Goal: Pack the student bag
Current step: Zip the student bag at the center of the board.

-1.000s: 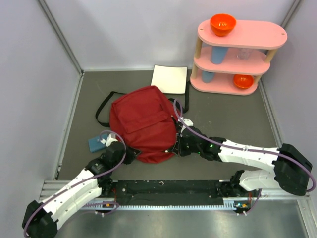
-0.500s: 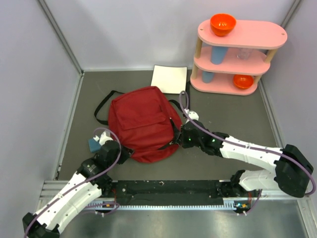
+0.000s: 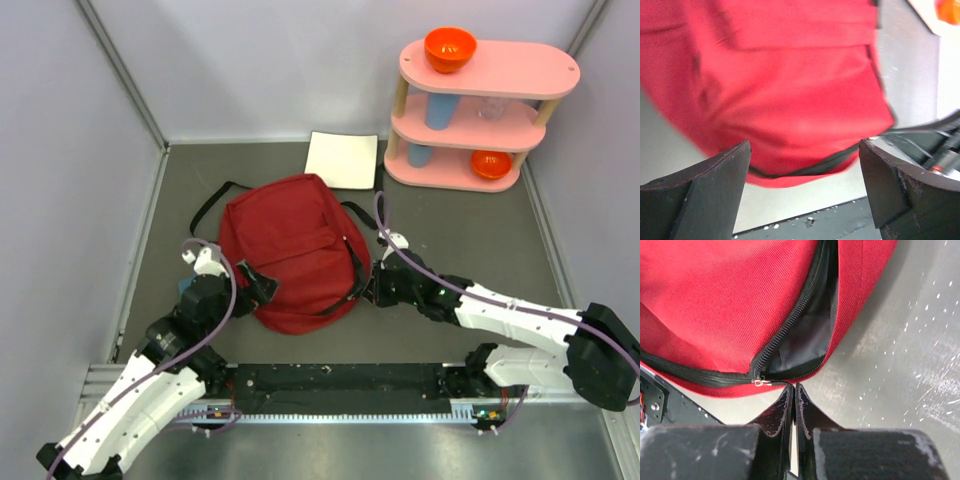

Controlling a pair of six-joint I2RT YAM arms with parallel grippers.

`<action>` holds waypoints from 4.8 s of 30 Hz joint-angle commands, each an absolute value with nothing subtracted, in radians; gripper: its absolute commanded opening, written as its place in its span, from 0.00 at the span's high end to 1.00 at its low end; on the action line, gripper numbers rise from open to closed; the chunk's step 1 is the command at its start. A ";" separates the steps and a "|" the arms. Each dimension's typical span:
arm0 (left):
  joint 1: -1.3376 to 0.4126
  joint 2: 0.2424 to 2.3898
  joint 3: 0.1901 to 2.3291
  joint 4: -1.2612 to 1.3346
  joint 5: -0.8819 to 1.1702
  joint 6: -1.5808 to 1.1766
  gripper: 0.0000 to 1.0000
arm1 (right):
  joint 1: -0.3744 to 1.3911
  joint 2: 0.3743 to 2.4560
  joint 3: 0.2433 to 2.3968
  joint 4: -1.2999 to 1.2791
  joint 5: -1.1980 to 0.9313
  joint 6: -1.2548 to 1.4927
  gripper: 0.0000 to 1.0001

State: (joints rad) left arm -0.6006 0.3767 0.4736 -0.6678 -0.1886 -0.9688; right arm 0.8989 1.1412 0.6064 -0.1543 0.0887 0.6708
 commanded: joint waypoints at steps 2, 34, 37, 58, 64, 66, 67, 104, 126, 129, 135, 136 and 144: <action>-0.604 0.524 0.592 -0.398 0.073 -0.663 0.05 | 0.891 1.120 0.586 -0.103 0.061 0.692 1.00; -1.200 1.213 0.683 -0.209 -0.461 -0.409 0.01 | 0.877 1.089 0.718 -0.169 0.075 0.716 1.00; -1.200 1.216 0.652 -0.142 -0.480 -0.439 0.01 | 0.879 1.069 0.704 -0.178 0.074 0.718 1.00; -1.200 1.146 0.592 -0.201 -0.381 -0.468 1.00 | 0.877 1.104 0.719 -0.190 0.123 0.721 1.00; -1.201 1.057 0.520 -0.230 -0.292 -0.485 1.00 | 0.851 1.164 0.788 -0.187 0.179 0.700 1.00; -1.201 1.049 0.503 -0.232 -0.259 -0.497 1.00 | 0.827 1.178 0.804 -0.181 0.181 0.687 1.00; -1.201 1.054 0.500 -0.229 -0.252 -0.511 1.00 | 0.819 1.184 0.821 -0.176 0.175 0.675 1.00; -1.239 1.330 0.677 -0.058 -0.287 -0.485 0.24 | 0.801 1.105 0.611 -0.054 -0.005 0.778 1.00; -1.239 1.244 0.606 -0.141 -0.354 -0.583 1.00 | 0.801 1.193 0.704 -0.081 0.024 0.739 1.00; -1.238 1.166 0.542 -0.126 -0.351 -0.623 1.00 | 0.799 1.222 0.729 -0.078 0.032 0.732 1.00; -1.238 1.066 0.451 -0.113 -0.328 -0.675 1.00 | 0.796 1.285 0.773 -0.069 0.032 0.715 1.00; -1.239 1.060 0.446 -0.115 -0.312 -0.678 1.00 | 0.795 1.293 0.778 -0.068 0.034 0.712 1.00; -1.241 0.999 0.379 -0.114 -0.278 -0.713 1.00 | 0.784 1.350 0.831 -0.067 0.061 0.686 1.00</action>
